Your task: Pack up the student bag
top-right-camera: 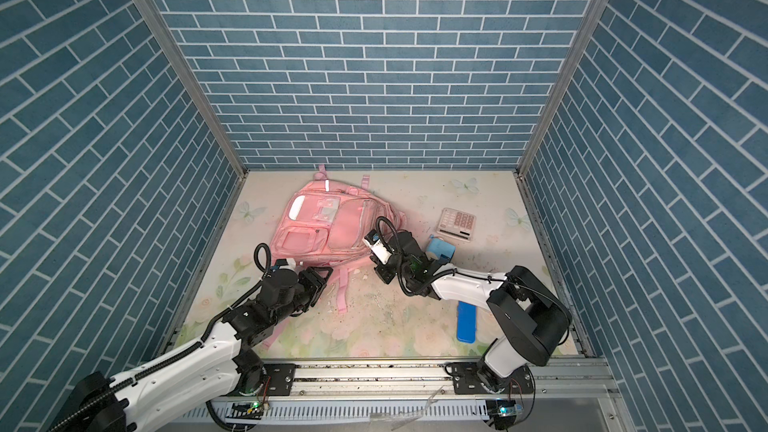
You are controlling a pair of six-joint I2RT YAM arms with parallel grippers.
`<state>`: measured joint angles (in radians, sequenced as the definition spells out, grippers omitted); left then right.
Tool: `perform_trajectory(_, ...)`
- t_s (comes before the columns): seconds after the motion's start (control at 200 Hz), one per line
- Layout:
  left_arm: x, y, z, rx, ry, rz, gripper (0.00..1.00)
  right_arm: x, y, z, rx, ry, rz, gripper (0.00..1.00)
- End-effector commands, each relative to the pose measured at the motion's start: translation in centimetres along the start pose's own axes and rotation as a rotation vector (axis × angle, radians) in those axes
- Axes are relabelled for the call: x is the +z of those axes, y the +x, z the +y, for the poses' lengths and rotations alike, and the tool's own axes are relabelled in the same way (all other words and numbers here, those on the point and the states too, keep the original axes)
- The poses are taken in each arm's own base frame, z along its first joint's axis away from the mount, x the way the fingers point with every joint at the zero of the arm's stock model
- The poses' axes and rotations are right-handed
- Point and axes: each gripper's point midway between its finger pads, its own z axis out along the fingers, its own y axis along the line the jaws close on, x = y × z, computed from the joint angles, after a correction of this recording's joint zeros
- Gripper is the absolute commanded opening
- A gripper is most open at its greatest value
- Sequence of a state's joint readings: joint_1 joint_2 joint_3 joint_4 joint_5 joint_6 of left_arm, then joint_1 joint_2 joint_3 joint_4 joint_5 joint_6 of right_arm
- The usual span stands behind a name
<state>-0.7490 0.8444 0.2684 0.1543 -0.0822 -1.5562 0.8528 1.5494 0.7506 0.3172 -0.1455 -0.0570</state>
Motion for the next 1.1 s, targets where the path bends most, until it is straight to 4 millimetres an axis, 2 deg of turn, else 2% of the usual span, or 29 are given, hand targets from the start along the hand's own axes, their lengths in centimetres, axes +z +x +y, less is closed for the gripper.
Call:
perform_trajectory(0.0,0.1,-0.4,-1.3,-0.178,0.085,-0.088,0.61,0.1,-2.4,1.1,-0.039,-0.043,-0.068,0.00)
perform_trajectory(0.155,0.9,-0.2,-1.9,-0.171,0.111,-0.130,0.62,0.2,-2.1,1.9,-0.070,-0.056,-0.062,0.00)
perform_trajectory(0.29,2.5,-0.4,-1.5,-0.196,0.106,-0.161,0.63,0.0,-1.9,2.8,-0.105,-0.081,-0.069,0.00)
perform_trajectory(0.44,4.7,0.4,-2.3,-0.115,0.071,-0.150,0.63,-0.3,-1.7,4.8,-0.192,-0.115,-0.076,0.00)
perform_trajectory(0.5,5.4,0.6,-2.0,-0.113,0.058,-0.146,0.61,-0.3,-1.4,5.9,-0.232,-0.137,-0.070,0.00)
perform_trajectory(0.56,5.7,0.7,-1.5,-0.135,0.063,-0.145,0.58,-0.4,-1.2,6.7,-0.265,-0.150,-0.068,0.00)
perform_trajectory(0.625,5.9,0.8,-1.1,-0.145,0.064,-0.140,0.49,-0.5,-1.1,7.0,-0.281,-0.149,-0.069,0.00)
perform_trajectory(0.69,5.9,0.8,-0.9,-0.131,0.055,-0.136,0.35,-0.4,-1.1,7.0,-0.282,-0.145,-0.069,0.00)
perform_trajectory(0.78,5.7,0.8,-0.5,-0.121,0.041,-0.135,0.12,-0.3,-1.0,6.8,-0.278,-0.138,-0.060,0.00)
perform_trajectory(0.86,5.3,0.6,-0.3,-0.122,0.037,-0.143,0.00,-0.2,-1.1,6.4,-0.263,-0.113,-0.058,0.00)
perform_trajectory(0.995,4.4,0.0,0.2,-0.111,0.028,-0.158,0.00,-0.7,-1.0,4.6,-0.214,-0.035,-0.068,0.00)
perform_trajectory(1.095,3.9,-0.4,0.3,-0.064,0.021,-0.140,0.00,-1.7,-1.0,2.6,-0.128,-0.015,-0.099,0.00)
